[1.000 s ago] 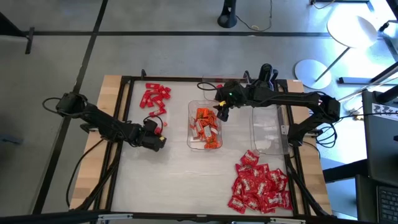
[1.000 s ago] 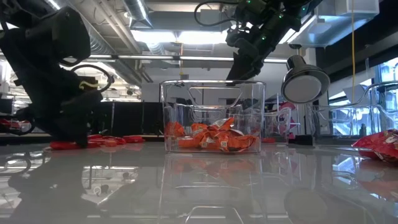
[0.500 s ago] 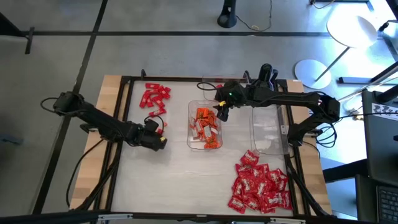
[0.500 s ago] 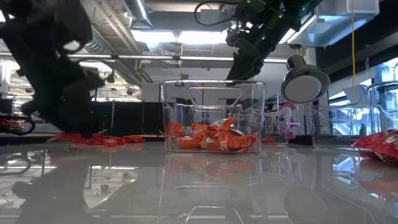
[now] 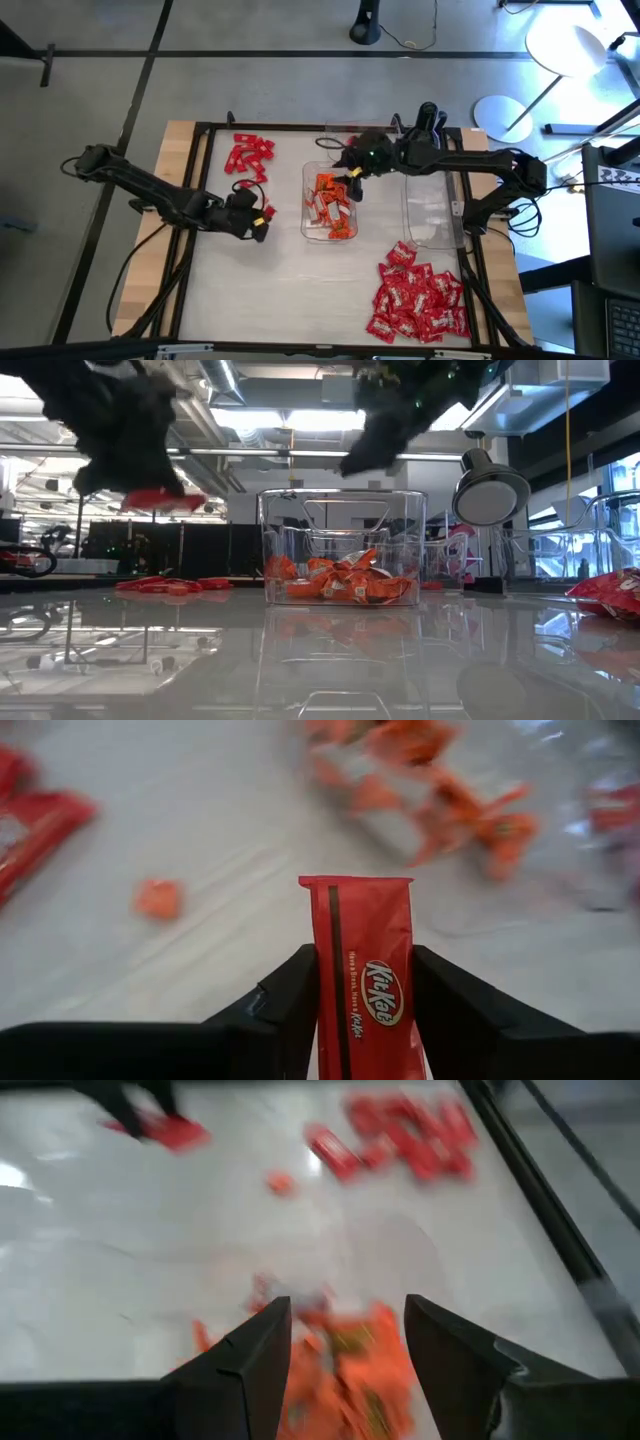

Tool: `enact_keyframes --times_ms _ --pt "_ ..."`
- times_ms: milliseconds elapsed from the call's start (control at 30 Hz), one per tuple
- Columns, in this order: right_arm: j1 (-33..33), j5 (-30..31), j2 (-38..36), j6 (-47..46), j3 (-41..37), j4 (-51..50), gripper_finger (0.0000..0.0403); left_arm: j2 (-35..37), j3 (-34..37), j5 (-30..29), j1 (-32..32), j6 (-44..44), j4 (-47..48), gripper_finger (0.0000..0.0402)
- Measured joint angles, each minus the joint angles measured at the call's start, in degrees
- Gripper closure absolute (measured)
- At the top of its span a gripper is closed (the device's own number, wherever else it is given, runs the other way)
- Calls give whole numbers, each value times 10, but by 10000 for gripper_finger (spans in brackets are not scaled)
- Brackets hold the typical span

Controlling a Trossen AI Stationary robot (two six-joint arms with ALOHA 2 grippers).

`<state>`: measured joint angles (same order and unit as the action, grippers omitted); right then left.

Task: Sort candy
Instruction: Put the red chocolate into the top transparent bin

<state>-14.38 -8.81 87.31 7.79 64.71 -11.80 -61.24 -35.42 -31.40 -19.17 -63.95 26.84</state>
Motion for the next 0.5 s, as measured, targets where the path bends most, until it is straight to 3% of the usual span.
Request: enact_keyframes --times_ms 233,500 --pt "77 -41 31 67 1 138 207 12 -1 7 -1 128 -163 267" --pt "143 -34 101 258 0 237 207 6 -1 59 -3 190 -267 268"
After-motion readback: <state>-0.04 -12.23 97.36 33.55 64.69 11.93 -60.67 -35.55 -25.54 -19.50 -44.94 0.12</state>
